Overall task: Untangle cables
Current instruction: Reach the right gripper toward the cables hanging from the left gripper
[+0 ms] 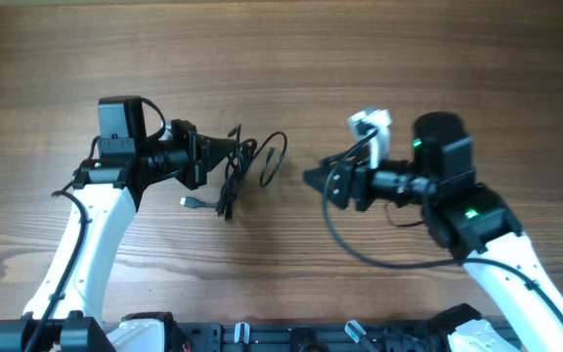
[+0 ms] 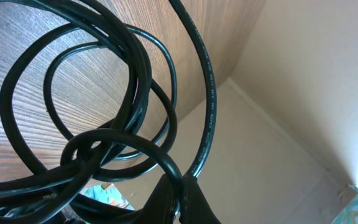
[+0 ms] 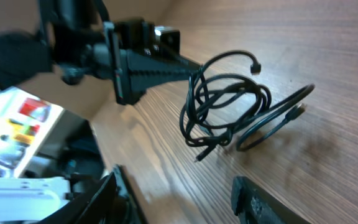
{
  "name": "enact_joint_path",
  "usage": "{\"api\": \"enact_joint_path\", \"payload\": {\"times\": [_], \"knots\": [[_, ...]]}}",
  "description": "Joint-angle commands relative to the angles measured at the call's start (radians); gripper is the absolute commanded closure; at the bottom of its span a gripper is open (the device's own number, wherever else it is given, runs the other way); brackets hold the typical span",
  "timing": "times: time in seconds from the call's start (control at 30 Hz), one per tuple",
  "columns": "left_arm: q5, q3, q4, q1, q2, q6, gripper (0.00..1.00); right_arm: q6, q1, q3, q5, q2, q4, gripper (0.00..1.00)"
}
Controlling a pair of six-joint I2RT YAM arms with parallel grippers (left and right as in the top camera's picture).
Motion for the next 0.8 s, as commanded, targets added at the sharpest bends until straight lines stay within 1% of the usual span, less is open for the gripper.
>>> {"api": "enact_joint_path", "payload": {"times": [0.0, 0.03, 0.07, 0.1, 0.13, 0.2, 0.23, 0.27, 0.33, 0.4, 0.47, 0.5, 0.53, 0.57, 0.6, 0.7, 0.77], "knots": [[0.010, 0.001, -0.039, -0.007, 0.001, -0.063, 0.96, 0.083, 0.132, 0.018, 0.353, 0.016, 0.006, 0.41], [0.010, 0.001, -0.050, -0.007, 0.001, -0.097, 0.96, 0.127, 0.170, 0.018, 0.432, 0.028, 0.017, 0.42], [0.010, 0.001, -0.050, -0.007, 0.001, -0.102, 0.96, 0.161, 0.202, 0.018, 0.481, 0.043, 0.029, 0.42], [0.009, 0.001, -0.050, -0.007, 0.001, -0.102, 0.96, 0.234, 0.243, 0.018, 0.502, 0.072, 0.057, 0.42], [0.009, 0.001, -0.050, -0.007, 0.001, -0.114, 0.96, 0.282, 0.306, 0.018, 0.506, 0.121, 0.130, 0.43], [0.009, 0.001, -0.050, -0.007, 0.001, -0.142, 0.96, 0.281, 0.361, 0.018, 0.573, 0.174, 0.180, 0.43], [0.009, 0.001, -0.060, -0.007, 0.001, -0.155, 0.96, 0.280, 0.385, 0.018, 0.650, 0.207, 0.180, 0.43], [0.009, 0.001, -0.078, -0.007, 0.001, -0.154, 0.96, 0.280, 0.397, 0.018, 0.705, 0.241, 0.180, 0.42], [0.009, 0.001, -0.095, -0.007, 0.001, -0.155, 0.96, 0.274, 0.401, 0.018, 0.757, 0.286, 0.188, 0.42], [0.009, 0.001, -0.095, -0.007, 0.001, -0.164, 0.96, 0.194, 0.401, 0.018, 0.764, 0.306, 0.208, 0.42], [0.010, 0.001, -0.095, -0.007, 0.001, -0.177, 0.96, 0.158, 0.401, 0.018, 0.759, 0.306, 0.211, 0.42], [0.016, 0.001, -0.095, -0.008, 0.001, -0.177, 0.96, 0.084, 0.401, 0.018, 0.732, 0.303, 0.211, 0.40], [0.031, 0.001, -0.095, -0.009, 0.001, -0.177, 0.92, 0.005, 0.401, 0.018, 0.699, 0.294, 0.211, 0.41], [0.053, 0.001, -0.095, -0.009, 0.001, -0.177, 0.92, -0.016, 0.401, 0.018, 0.680, 0.277, 0.211, 0.42], [0.067, 0.001, -0.095, -0.009, 0.001, -0.178, 0.95, -0.008, 0.401, 0.018, 0.681, 0.249, 0.215, 0.43], [0.075, 0.001, -0.095, -0.009, 0.001, -0.219, 0.96, 0.005, 0.401, 0.018, 0.674, 0.201, 0.238, 0.48], [0.074, 0.001, -0.126, -0.009, 0.001, -0.260, 0.96, 0.080, 0.401, 0.018, 0.568, 0.204, 0.238, 0.49]]}}
